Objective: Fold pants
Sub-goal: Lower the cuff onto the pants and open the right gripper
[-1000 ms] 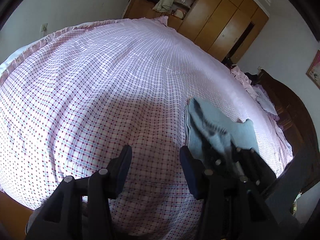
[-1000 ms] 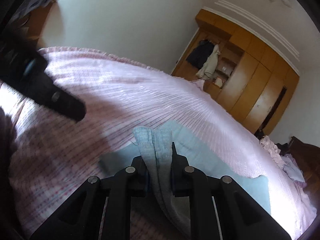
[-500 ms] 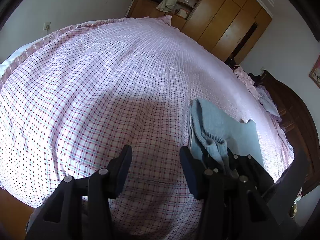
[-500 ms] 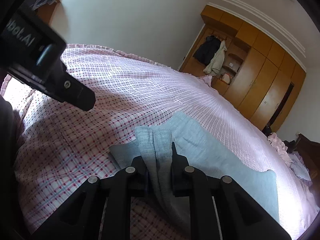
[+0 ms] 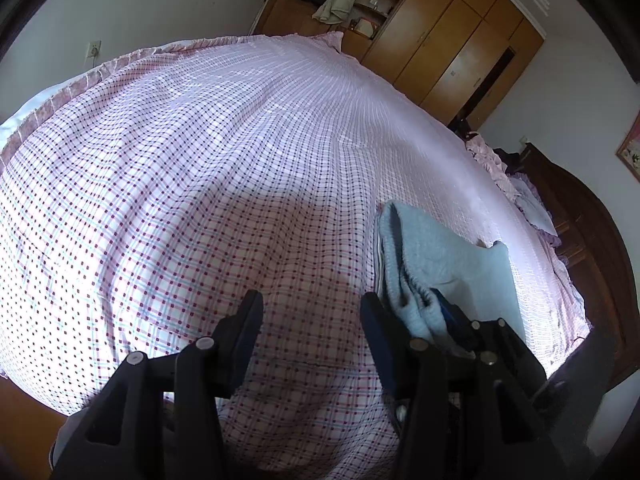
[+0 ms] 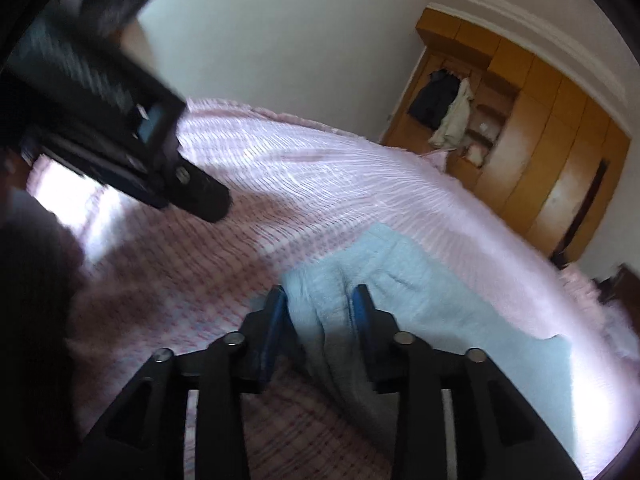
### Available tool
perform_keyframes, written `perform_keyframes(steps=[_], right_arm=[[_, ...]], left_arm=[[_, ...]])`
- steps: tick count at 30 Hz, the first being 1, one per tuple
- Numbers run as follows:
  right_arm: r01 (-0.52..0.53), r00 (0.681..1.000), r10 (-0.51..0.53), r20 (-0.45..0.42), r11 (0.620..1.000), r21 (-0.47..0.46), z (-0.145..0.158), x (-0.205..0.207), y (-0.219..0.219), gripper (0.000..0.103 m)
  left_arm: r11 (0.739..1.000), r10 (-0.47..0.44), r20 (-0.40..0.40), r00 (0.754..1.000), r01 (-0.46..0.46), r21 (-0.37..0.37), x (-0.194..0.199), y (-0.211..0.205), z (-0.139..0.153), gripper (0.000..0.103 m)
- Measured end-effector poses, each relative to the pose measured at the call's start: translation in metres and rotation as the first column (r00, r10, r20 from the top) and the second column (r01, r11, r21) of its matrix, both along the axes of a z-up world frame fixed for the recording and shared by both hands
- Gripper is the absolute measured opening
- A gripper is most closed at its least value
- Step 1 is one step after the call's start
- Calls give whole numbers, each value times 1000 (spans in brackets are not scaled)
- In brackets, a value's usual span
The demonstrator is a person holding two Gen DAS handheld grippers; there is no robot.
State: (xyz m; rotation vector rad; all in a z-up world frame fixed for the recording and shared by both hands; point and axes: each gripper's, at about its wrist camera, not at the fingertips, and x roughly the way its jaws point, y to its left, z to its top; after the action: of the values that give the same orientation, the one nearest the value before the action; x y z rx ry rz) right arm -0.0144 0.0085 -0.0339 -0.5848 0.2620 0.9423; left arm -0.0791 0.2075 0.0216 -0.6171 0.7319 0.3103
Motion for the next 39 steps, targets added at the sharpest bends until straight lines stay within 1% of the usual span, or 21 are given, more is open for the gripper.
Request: perform_keyframes(steps=[3, 5, 8, 12, 16, 19, 20, 21, 22, 23, 24, 25, 26, 27, 28, 29, 30, 32, 34, 36, 39], right_arm=[[-30, 992, 37, -120, 998, 63, 10, 4, -9, 33], [-20, 972, 53, -231, 990, 142, 20, 12, -20, 33], [-5, 937, 74, -343, 980, 199, 31, 27, -30, 36], [68, 911, 49, -410, 962, 264, 45, 48, -50, 38], [168, 889, -21, -458, 944, 283, 53, 76, -79, 39], [251, 873, -91, -480, 927, 280, 56, 97, -117, 38], [282, 869, -127, -477, 921, 267, 58, 101, -127, 30], [320, 862, -177, -475, 916, 240, 59, 109, -140, 5], [337, 856, -197, -478, 913, 228, 59, 113, -149, 0], [352, 847, -208, -490, 909, 224, 60, 120, -162, 0], [355, 839, -198, -507, 905, 233, 59, 127, -173, 0], [366, 822, -191, -536, 899, 241, 54, 133, -188, 0], [380, 808, -195, -556, 894, 238, 48, 137, -198, 0], [398, 790, -200, -580, 887, 236, 42, 141, -207, 0], [421, 760, -204, -617, 878, 228, 32, 145, -219, 0], [438, 734, -212, -645, 874, 211, 22, 148, -226, 0], [448, 714, -220, -664, 873, 193, 12, 148, -235, 0], [465, 688, -242, -684, 871, 160, -7, 151, -249, 0], [456, 685, -230, -691, 875, 161, -19, 149, -262, 0], [456, 683, -213, -699, 872, 179, -19, 147, -270, 0], [475, 649, -159, -744, 848, 233, -12, 154, -275, 0]], left_arm=[[1000, 3, 10, 1000, -3, 15, -2, -2, 2, 53], [1000, 4, 12, 1000, -5, 24, -5, -3, 3, 53], [999, 7, 4, 1000, -7, 46, -5, -6, 4, 53], [993, 8, 3, 1000, -8, 116, -2, -21, 14, 53], [995, -26, 39, 999, 22, 93, 17, -42, 25, 53], [990, -82, 50, 995, 76, 122, 45, -68, 35, 53], [984, -110, 51, 993, 102, 148, 58, -81, 38, 53], [980, -120, 48, 992, 110, 168, 66, -89, 39, 53], [976, -125, 43, 991, 115, 186, 74, -97, 39, 53], [971, -137, 42, 990, 126, 205, 85, -108, 37, 53], [967, -146, 35, 989, 135, 215, 92, -114, 34, 53], [963, -156, 19, 988, 147, 227, 100, -121, 28, 53], [957, -158, -6, 987, 155, 245, 106, -127, 22, 50], [950, -142, -53, 988, 151, 274, 112, -132, 11, 47], [947, -132, -79, 988, 149, 284, 115, -134, 5, 39], [945, -116, -113, 987, 145, 293, 118, -134, -4, 35], [943, -112, -131, 985, 147, 300, 118, -134, -11, 34], [931, -124, -117, 985, 156, 331, 114, -137, -15, 33], [917, -132, -133, 982, 172, 360, 114, -143, -16, 33], [902, -125, -157, 980, 178, 393, 117, -149, -18, 34], [899, -111, -174, 979, 173, 402, 121, -154, -14, 34]])
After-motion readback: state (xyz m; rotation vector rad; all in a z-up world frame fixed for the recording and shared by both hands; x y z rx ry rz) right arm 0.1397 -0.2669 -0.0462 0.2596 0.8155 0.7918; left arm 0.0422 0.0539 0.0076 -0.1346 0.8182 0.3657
